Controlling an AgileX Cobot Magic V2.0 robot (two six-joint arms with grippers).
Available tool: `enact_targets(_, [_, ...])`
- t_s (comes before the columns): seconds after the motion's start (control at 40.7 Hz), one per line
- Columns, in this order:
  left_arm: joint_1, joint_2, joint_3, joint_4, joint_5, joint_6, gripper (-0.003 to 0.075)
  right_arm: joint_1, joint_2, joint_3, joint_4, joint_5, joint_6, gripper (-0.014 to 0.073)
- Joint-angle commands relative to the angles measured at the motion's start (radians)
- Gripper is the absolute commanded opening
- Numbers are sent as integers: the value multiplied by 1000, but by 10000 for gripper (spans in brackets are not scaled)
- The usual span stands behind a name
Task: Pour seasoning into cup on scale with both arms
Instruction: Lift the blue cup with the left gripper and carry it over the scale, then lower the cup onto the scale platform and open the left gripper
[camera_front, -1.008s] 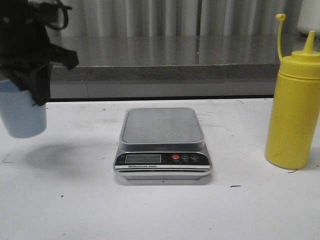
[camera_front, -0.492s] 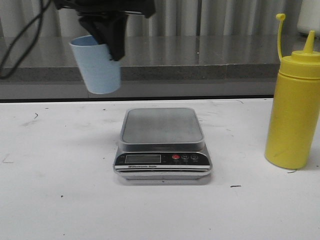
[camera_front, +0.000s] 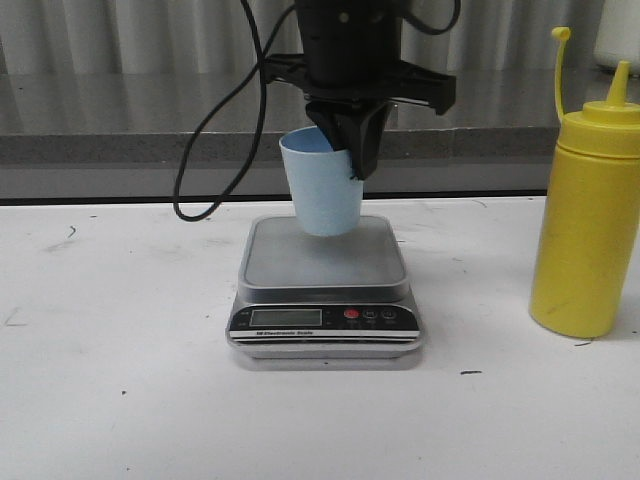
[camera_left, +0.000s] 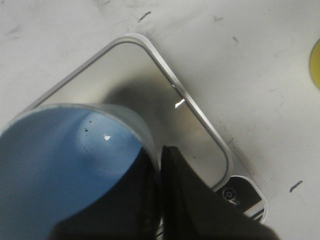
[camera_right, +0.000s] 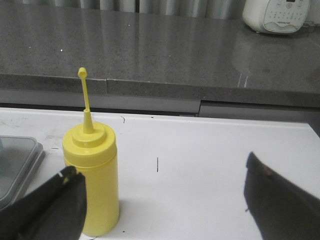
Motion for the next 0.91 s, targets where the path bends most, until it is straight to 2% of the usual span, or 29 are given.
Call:
enact_targets(0.0, [-5, -59, -37, 1, 21, -1, -20, -4, 15, -34, 1, -80, -1, 652])
enact_targets(0.664, [-3, -39, -37, -21, 22, -1, -11, -4, 15, -34, 1, -80, -1, 652])
enact_targets(0.786, [-3, -39, -37, -21, 22, -1, 87, -4, 15, -34, 1, -80, -1, 652])
enact_targets(0.885, [-3, -41, -41, -21, 22, -1, 242, -4, 15, -34, 1, -80, -1, 652])
